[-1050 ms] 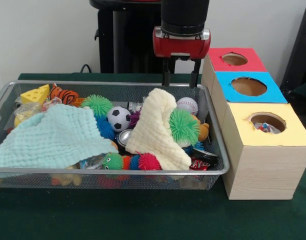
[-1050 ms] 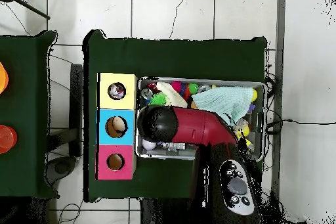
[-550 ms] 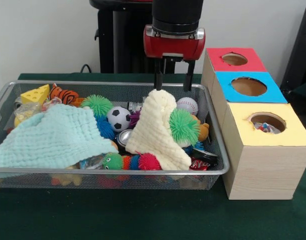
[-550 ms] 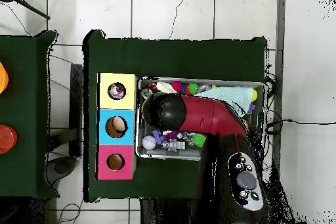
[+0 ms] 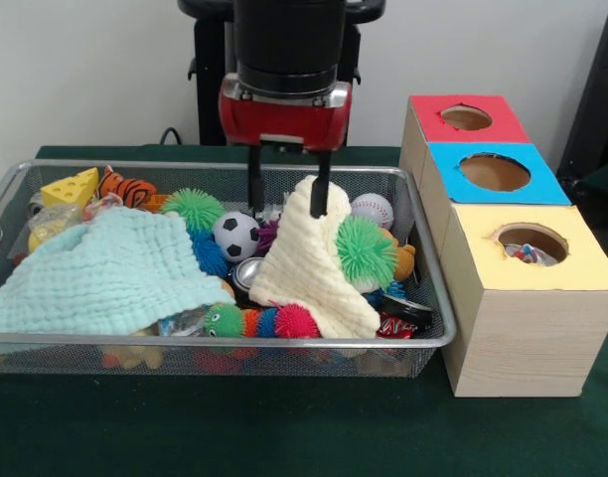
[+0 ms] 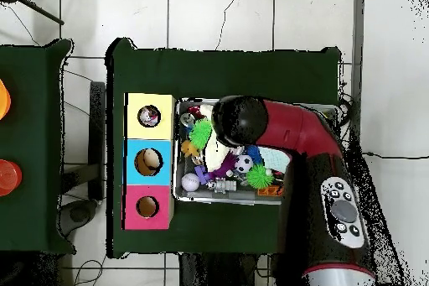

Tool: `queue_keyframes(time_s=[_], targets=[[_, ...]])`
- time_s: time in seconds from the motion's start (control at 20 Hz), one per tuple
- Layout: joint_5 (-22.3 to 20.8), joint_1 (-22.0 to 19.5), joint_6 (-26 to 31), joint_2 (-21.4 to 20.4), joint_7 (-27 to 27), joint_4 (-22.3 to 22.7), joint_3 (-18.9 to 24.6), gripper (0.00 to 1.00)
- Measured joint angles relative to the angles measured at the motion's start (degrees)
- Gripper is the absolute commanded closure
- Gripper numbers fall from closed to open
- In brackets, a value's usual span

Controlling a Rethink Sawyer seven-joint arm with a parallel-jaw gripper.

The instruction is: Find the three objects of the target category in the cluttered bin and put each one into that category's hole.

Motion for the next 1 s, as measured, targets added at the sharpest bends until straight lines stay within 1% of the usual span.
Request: queue_keyframes(time_s=[0.1,0.5,0.8,1.0], targets=[[-0.13,-0.41,0.00,0.31,0.00,-0.46,0.15,0.00],[-2.18,-4.89,0.00,3.28,0.00,-3.93,2.08,0.00],[-3.54,-7.33,0.00,4.68,0.00,-4.00,3.11,0.00],[-5.67,-9.29,-0.36,6.02,0.00,-3.82,3.82,0.00]])
